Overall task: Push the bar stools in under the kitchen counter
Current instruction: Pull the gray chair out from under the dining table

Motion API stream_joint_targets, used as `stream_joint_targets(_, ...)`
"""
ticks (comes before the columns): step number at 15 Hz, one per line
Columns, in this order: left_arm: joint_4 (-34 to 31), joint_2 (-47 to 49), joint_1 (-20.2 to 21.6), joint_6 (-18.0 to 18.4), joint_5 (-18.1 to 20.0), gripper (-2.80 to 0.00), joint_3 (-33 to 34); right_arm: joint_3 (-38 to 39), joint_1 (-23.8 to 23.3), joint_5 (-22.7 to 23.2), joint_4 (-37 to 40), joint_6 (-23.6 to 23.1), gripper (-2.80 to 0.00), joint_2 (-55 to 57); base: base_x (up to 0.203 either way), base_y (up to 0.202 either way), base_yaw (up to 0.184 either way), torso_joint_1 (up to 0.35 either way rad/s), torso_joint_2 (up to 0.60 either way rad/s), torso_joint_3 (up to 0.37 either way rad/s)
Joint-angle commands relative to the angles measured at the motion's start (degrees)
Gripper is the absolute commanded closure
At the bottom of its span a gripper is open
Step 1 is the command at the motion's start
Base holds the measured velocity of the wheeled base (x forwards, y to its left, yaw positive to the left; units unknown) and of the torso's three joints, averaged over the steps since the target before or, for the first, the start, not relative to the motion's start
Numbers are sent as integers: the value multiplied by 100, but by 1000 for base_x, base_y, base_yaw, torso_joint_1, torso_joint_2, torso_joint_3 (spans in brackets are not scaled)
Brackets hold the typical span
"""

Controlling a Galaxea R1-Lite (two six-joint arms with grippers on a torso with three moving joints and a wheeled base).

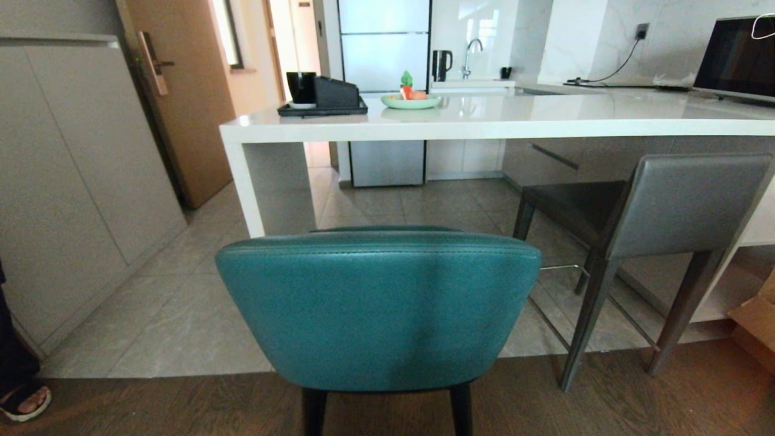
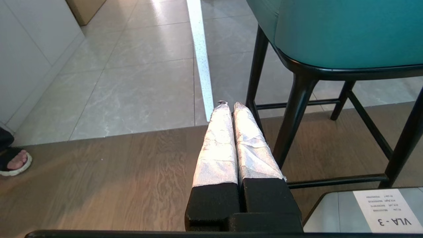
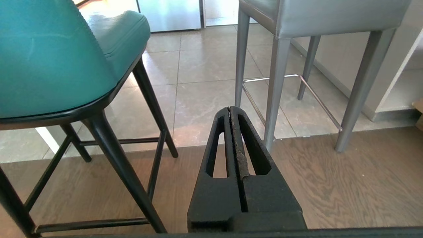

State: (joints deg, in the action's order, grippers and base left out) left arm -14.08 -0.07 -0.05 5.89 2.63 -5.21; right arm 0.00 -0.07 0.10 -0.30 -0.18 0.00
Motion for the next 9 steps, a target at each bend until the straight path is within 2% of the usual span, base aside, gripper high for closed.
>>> stream_joint_targets(1,-25,7,14,-9,9,0,-7,26,-1,-1,-5,8,0,9,0,0,0,0,0,0)
stream_joint_targets(9,72,7,22,-137,-42,0,37,26,-1,-10,-5,27,0,9,0,0,0,0,0,0)
